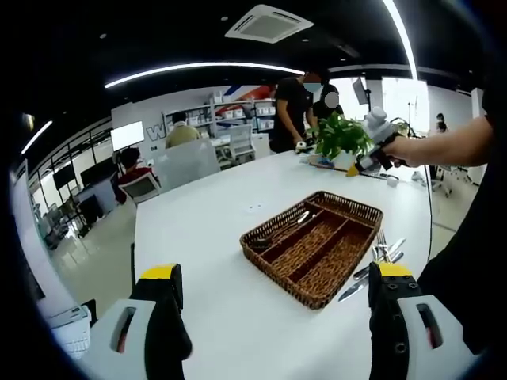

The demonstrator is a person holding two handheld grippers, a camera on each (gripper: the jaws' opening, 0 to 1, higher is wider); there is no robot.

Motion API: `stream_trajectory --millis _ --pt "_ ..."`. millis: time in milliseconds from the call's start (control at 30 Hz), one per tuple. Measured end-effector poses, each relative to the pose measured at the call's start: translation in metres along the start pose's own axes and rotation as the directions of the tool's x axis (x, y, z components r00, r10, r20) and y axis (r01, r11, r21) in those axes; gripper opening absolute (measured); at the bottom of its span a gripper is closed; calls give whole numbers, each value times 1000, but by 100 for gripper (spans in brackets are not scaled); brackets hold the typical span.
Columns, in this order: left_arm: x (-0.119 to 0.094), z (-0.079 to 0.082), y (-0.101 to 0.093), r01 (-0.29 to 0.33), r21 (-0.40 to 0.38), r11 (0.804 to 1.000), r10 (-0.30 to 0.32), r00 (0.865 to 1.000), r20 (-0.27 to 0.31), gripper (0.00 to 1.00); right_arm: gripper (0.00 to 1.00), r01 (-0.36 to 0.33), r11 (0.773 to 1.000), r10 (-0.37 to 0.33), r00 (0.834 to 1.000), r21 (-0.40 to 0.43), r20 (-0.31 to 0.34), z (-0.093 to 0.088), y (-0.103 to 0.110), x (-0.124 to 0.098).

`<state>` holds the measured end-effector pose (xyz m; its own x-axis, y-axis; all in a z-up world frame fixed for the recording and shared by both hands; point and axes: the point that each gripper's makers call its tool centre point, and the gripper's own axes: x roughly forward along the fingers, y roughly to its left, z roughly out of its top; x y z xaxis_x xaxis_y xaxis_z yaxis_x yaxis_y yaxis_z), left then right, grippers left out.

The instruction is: Arrange the knives, forks, and spoons in their matching storage slots by inserting each utensil handle-first until every utensil is classified and aligned in the correct compartment

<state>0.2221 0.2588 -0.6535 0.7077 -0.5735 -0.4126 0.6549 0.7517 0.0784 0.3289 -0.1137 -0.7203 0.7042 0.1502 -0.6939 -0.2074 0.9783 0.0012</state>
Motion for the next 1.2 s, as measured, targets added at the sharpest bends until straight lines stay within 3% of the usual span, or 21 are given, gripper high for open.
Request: stream_trajectory --millis 1200 --pt "-7 -3 -1 -41 -4 999 41 999 -22 99 2 11 995 -2 996 97 -89 -66 -1 56"
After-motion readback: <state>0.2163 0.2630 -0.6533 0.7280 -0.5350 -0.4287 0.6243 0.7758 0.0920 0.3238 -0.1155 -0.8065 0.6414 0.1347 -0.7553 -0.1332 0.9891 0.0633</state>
